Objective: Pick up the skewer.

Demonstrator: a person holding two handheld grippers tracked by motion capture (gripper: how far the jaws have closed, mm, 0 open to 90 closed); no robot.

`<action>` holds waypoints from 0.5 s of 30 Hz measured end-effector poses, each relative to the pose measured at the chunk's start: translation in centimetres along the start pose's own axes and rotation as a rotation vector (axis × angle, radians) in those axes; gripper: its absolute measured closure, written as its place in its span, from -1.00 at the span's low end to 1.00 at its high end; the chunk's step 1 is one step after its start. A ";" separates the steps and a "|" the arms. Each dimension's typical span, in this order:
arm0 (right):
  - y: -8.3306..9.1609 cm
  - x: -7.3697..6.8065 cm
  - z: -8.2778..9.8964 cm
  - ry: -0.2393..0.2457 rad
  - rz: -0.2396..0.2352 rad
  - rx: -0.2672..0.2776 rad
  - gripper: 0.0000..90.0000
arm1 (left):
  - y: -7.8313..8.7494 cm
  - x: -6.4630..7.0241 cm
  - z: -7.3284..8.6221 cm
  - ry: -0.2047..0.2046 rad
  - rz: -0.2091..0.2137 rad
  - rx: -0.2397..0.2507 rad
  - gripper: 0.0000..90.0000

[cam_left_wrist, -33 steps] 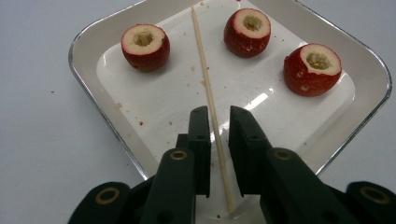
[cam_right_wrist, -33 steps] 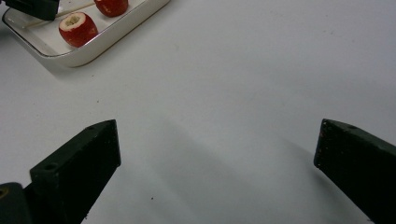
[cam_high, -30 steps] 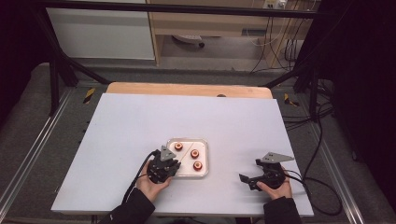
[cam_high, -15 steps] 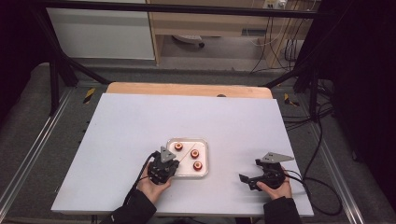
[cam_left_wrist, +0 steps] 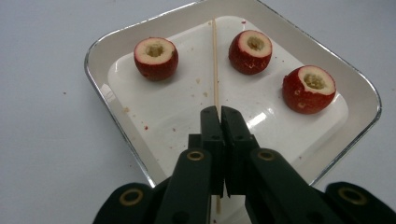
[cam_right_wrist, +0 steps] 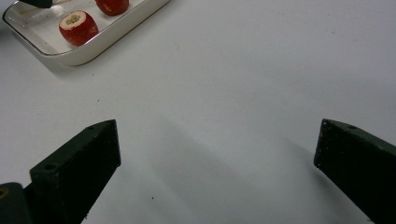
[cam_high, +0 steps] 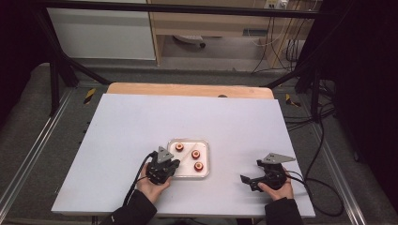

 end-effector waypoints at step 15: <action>0.1 -0.4 -0.6 0.032 0.007 0.017 -0.99 | 1.6 -0.5 -1.3 -0.015 0.072 0.050 0.97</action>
Point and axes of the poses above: each handheld gripper's, and its own axes: y roughly backward along the jaws, z roughly out of its underside, x roughly to its right, the point moved 6 cm from there along -y, roughly forward along the jaws, and after that the axes turned 11 degrees about x, right-handed, at the moved point
